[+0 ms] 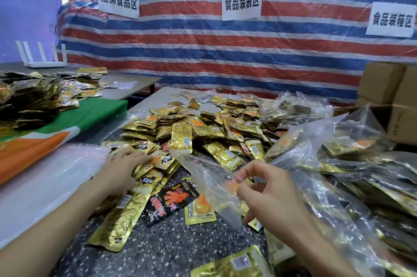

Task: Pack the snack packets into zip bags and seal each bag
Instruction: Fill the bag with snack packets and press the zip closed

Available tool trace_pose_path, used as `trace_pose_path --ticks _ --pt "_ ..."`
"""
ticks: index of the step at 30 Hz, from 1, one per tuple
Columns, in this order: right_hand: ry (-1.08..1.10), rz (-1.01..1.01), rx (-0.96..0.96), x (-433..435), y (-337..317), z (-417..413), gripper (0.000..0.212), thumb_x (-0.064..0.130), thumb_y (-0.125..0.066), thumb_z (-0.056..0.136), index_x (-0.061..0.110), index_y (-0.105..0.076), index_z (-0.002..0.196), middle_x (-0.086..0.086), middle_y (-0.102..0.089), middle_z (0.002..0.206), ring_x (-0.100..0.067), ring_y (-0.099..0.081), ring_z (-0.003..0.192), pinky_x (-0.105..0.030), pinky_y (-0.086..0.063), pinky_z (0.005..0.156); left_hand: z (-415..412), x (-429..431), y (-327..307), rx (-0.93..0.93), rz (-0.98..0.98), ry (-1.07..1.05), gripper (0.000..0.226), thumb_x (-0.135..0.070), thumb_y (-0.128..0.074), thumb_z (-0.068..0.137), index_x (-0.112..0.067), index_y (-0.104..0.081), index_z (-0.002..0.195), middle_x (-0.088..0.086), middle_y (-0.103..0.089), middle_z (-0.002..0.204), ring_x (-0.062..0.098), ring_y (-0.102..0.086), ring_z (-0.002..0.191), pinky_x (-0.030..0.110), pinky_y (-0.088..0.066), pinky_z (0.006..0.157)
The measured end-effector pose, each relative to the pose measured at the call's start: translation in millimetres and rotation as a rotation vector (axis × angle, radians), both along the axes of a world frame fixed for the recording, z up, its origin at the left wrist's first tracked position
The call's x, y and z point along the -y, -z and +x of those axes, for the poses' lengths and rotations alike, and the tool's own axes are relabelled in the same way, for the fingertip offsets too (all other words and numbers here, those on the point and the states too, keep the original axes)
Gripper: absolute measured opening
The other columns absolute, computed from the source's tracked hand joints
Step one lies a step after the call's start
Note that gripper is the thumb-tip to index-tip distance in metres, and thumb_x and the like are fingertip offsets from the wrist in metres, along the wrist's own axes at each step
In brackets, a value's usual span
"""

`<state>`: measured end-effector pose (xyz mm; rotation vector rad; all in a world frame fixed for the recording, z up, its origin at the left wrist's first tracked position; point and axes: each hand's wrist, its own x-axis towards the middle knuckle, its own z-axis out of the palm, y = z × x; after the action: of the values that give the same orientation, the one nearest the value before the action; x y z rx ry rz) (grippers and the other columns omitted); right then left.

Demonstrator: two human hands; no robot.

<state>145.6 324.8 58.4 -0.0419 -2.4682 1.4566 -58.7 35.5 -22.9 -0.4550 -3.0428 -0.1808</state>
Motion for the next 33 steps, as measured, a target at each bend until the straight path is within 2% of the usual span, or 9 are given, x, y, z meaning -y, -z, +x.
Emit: trace_pose_path --ticks 7,10,16,19,22,24,26,29,33 --pt "0.005 0.025 -0.066 -2 -4 1 0.017 0.016 -0.071 0.090 0.026 -0.068 0.076 0.006 -0.071 0.077 -0.013 -0.070 0.061 -0.048 -0.061 0.056 -4 -6 -11 -0.234 -0.191 0.001 0.044 -0.021 -0.067 0.081 -0.041 -0.057 0.119 -0.010 -0.043 0.134 0.018 -0.031 0.131 0.046 -0.019 0.112" --pt "-0.017 0.111 -0.139 -4 -6 4 0.042 0.001 -0.059 0.092 0.039 -0.050 0.077 0.003 -0.067 0.090 -0.018 -0.068 0.067 -0.049 -0.059 0.053 4 -1 -24 -0.380 -0.117 -0.016 0.022 -0.029 -0.074 0.082 -0.035 -0.056 0.093 -0.011 -0.051 0.111 0.017 -0.043 0.115 0.041 -0.030 0.102" --pt "-0.070 0.364 -0.176 -1 -17 14 0.054 -0.012 -0.045 0.084 0.040 -0.059 0.085 0.025 -0.054 0.118 -0.009 -0.063 0.090 -0.045 -0.058 0.074 51 9 -67 -0.425 0.801 -0.031 0.029 -0.042 -0.087 0.068 -0.028 -0.064 0.078 -0.012 -0.069 0.073 0.013 -0.064 0.070 0.032 -0.054 0.064" --pt "-0.093 0.446 -0.139 1 -19 14 0.060 -0.008 -0.050 0.087 0.042 -0.068 0.114 0.032 -0.053 0.117 0.011 -0.058 0.085 -0.025 -0.053 0.086 88 4 -104 -0.440 1.154 0.146 0.022 -0.042 -0.084 0.062 -0.039 -0.073 0.081 -0.016 -0.072 0.072 -0.003 -0.062 0.063 0.011 -0.049 0.057" --pt "-0.110 0.506 -0.090 3 -20 13 0.067 -0.002 -0.055 0.088 0.038 -0.052 0.142 0.037 -0.051 0.114 0.020 -0.049 0.093 -0.013 -0.045 0.093 133 -9 -135 -0.437 1.362 0.380 0.027 -0.037 -0.085 0.062 -0.041 -0.076 0.087 -0.016 -0.075 0.080 0.000 -0.070 0.069 0.016 -0.057 0.060" --pt "-0.129 0.514 -0.071 5 -21 13 0.070 0.002 -0.057 0.086 0.039 -0.046 0.146 0.030 -0.056 0.125 0.019 -0.051 0.097 -0.005 -0.041 0.087 161 -20 -147 -0.430 1.361 0.531 0.028 -0.040 -0.085 0.062 -0.038 -0.075 0.088 -0.016 -0.075 0.081 0.000 -0.070 0.070 0.015 -0.057 0.063" --pt "-0.159 0.483 -0.055 8 -24 14 0.066 0.003 -0.059 0.083 0.044 -0.051 0.134 0.026 -0.059 0.094 0.018 -0.054 0.077 -0.003 -0.042 0.066 181 -33 -153 -0.375 1.321 0.675 0.033 -0.042 -0.087 0.062 -0.030 -0.076 0.091 -0.010 -0.076 0.085 0.006 -0.072 0.074 0.017 -0.056 0.068" --pt "-0.239 0.414 -0.037 12 -31 15 0.061 0.001 -0.061 0.073 0.049 -0.059 0.111 0.021 -0.059 0.084 0.004 -0.061 0.075 -0.013 -0.045 0.058 193 -56 -152 -0.285 1.167 0.825 0.036 -0.024 -0.091 0.061 -0.017 -0.076 0.093 0.002 -0.076 0.084 0.022 -0.071 0.073 0.030 -0.058 0.069" --pt "-0.302 0.332 -0.020 8 -41 22 0.068 -0.001 -0.064 0.065 0.057 -0.060 0.101 0.013 -0.067 0.084 -0.011 -0.063 0.069 -0.035 -0.050 0.055 180 -68 -147 -0.218 1.166 0.813 0.027 -0.016 -0.087 0.060 -0.012 -0.075 0.083 -0.001 -0.074 0.080 0.014 -0.068 0.072 0.029 -0.055 0.066"
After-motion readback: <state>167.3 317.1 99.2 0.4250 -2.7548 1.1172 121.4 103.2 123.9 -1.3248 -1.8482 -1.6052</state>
